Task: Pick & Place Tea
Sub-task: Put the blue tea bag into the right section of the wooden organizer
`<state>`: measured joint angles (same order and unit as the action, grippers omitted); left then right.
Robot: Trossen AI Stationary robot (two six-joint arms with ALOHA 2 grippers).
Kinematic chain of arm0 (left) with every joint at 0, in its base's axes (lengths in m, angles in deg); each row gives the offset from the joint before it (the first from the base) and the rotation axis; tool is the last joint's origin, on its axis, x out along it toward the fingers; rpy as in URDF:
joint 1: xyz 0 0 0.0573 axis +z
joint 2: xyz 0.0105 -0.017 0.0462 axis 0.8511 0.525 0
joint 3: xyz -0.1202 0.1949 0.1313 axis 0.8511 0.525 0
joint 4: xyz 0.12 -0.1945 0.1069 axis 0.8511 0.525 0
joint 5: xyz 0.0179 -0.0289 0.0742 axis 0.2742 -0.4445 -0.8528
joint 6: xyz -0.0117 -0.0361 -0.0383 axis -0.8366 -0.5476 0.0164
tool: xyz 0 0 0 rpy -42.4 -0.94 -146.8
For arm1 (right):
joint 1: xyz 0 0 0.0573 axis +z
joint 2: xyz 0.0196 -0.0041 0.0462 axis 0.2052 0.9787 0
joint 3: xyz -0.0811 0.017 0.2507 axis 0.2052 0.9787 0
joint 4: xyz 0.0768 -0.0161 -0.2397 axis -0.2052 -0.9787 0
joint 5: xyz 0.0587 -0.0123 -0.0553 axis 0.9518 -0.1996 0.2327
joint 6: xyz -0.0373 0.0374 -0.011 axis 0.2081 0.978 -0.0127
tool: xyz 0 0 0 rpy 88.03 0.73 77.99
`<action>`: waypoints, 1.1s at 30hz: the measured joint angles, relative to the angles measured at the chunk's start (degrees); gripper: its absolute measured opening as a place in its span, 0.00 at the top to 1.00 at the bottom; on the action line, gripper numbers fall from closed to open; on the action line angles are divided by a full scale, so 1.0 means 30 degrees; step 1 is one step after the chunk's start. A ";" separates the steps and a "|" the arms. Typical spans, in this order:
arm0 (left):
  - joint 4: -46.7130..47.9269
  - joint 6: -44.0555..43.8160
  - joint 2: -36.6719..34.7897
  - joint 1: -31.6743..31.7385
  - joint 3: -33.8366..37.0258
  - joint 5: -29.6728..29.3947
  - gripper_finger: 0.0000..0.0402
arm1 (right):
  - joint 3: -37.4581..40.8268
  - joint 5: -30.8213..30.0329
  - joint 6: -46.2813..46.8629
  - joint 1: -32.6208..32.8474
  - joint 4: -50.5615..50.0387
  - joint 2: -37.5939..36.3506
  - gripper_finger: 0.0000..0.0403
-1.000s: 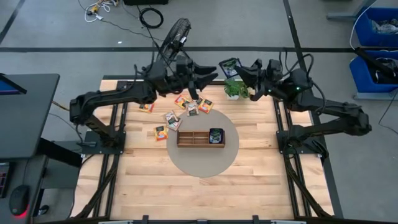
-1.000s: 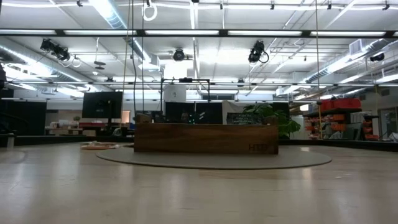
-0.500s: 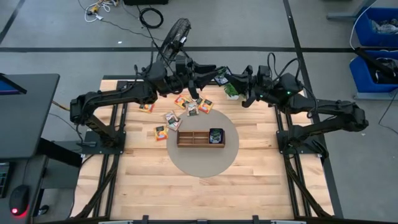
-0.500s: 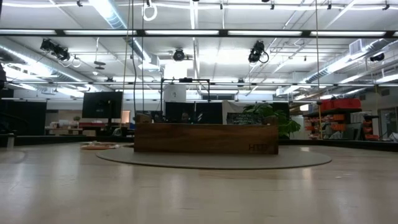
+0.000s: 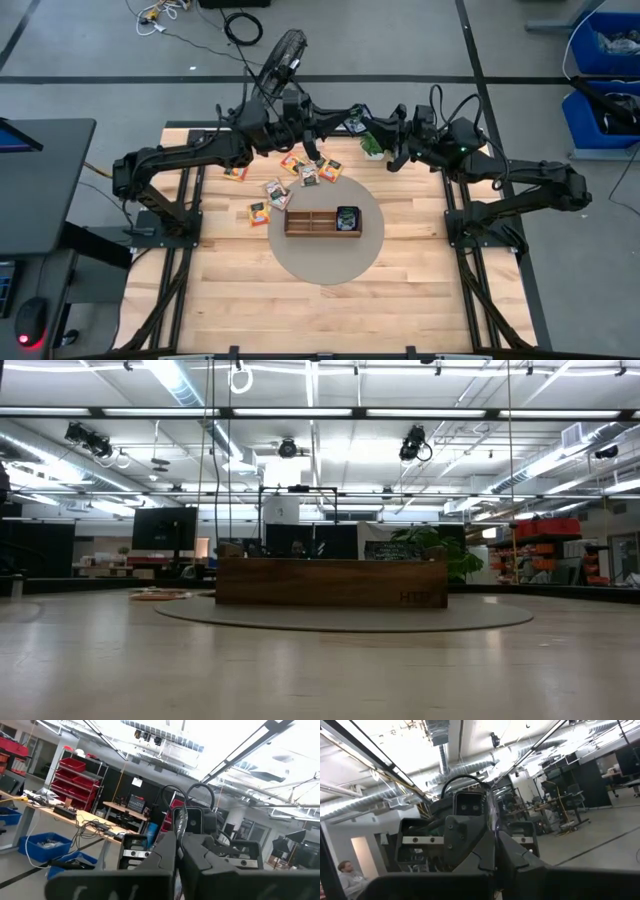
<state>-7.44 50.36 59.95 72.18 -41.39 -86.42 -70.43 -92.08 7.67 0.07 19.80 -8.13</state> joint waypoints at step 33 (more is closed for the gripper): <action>1.0609 0.4150 -0.0503 0.0007 -0.0007 0.4140 1.00 | -1.0826 0.4204 -0.5883 -0.0933 -2.5104 0.2851 0.52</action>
<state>24.39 62.81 58.44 72.20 -41.41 -74.00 -102.91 -79.47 -9.98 -2.73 -55.51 0.42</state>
